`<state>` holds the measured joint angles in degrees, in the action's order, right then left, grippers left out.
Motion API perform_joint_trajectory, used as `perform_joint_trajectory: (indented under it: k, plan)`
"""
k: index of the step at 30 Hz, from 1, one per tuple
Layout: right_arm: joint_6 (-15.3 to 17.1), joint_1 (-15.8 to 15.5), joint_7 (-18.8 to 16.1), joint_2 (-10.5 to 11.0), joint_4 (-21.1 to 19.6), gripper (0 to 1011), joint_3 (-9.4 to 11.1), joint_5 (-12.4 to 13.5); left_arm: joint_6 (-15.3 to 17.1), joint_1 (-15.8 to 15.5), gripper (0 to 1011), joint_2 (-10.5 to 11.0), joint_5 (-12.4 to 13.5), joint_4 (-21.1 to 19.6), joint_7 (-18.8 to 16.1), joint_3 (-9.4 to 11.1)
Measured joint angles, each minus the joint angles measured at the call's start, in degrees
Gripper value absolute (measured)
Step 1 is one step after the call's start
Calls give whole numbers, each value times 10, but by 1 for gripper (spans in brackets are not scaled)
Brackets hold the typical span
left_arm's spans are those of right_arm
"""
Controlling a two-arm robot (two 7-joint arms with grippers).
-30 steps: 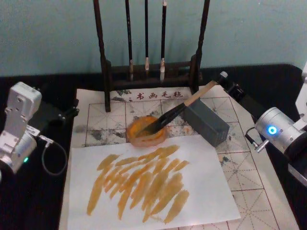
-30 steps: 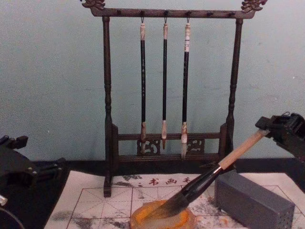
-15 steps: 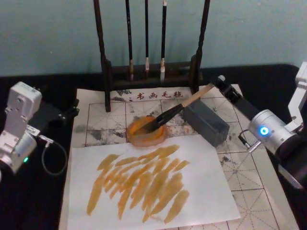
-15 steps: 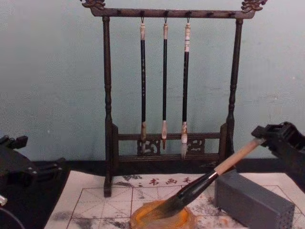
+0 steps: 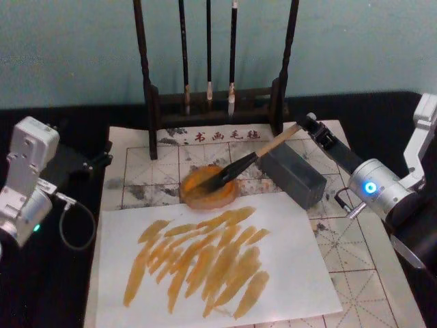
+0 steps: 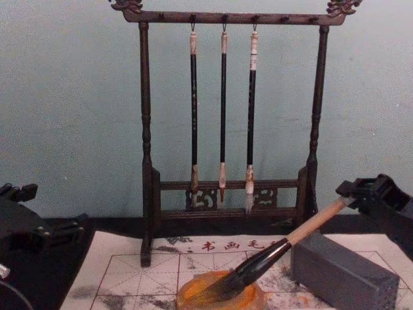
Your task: Pick up the brush from the inkstone, write on the paper, then place the brush back to its original position.
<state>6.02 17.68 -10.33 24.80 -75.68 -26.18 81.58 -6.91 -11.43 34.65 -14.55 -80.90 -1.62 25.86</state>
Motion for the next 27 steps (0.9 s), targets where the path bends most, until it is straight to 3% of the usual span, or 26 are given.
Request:
perform_joint_trajectory:
  k: [27]
  plan:
    - [9,6,32,-5,20,200,-3,5,0,0,1001,0,0,0,0,0]
